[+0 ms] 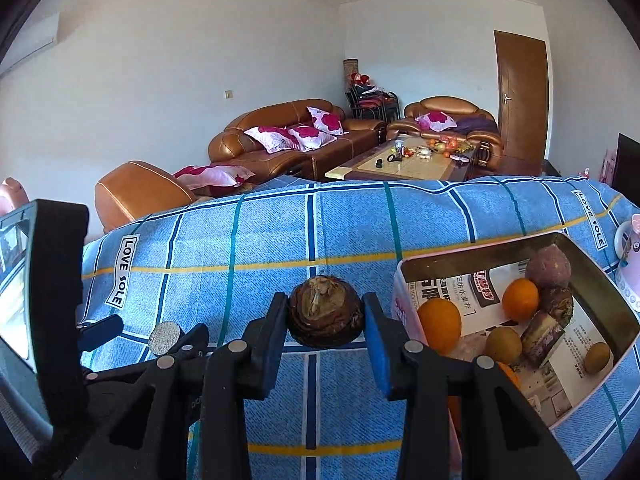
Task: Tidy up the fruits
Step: 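Grasp the small white-lidded jar with the left tool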
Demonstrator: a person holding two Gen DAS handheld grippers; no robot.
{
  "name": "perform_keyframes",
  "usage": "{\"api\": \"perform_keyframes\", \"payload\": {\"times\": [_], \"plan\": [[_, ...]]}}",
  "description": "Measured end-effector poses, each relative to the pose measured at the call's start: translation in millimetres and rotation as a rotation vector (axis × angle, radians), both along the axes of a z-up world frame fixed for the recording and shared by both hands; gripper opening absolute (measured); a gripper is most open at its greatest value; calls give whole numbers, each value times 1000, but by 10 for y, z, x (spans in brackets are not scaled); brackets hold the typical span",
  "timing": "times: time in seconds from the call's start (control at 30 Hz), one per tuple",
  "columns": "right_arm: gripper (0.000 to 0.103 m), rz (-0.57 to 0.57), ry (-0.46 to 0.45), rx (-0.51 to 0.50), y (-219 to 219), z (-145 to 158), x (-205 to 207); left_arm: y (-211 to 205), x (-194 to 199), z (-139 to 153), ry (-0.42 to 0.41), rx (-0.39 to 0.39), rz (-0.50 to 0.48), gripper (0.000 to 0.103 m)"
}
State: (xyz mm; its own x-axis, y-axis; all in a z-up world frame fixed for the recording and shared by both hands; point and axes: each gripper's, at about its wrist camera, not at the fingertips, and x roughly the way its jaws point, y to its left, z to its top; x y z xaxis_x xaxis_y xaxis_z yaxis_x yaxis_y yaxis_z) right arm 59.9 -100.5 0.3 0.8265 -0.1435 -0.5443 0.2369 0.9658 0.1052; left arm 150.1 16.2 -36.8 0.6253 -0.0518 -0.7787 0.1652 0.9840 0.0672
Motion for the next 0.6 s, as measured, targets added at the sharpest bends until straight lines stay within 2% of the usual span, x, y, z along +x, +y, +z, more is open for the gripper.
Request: {"api": "perform_keyframes", "payload": {"times": [0.1, 0.2, 0.3, 0.37, 0.43, 0.6], "plan": [[40, 12, 12, -9, 25, -10, 26, 88, 25, -31, 33, -73, 4, 78], [40, 17, 18, -17, 49, -25, 40, 89, 22, -20, 32, -67, 1, 76], [40, 21, 21, -27, 72, -26, 47, 70, -26, 2, 21, -72, -18, 60], [40, 22, 12, -36, 83, -17, 31, 86, -59, 11, 16, -80, -29, 45], [40, 23, 1, -46, 105, -12, 8, 91, -90, 26, 10, -76, -26, 36], [40, 41, -28, -57, 142, 13, -35, 245, -203, 86, -41, -77, 59, 36]]}}
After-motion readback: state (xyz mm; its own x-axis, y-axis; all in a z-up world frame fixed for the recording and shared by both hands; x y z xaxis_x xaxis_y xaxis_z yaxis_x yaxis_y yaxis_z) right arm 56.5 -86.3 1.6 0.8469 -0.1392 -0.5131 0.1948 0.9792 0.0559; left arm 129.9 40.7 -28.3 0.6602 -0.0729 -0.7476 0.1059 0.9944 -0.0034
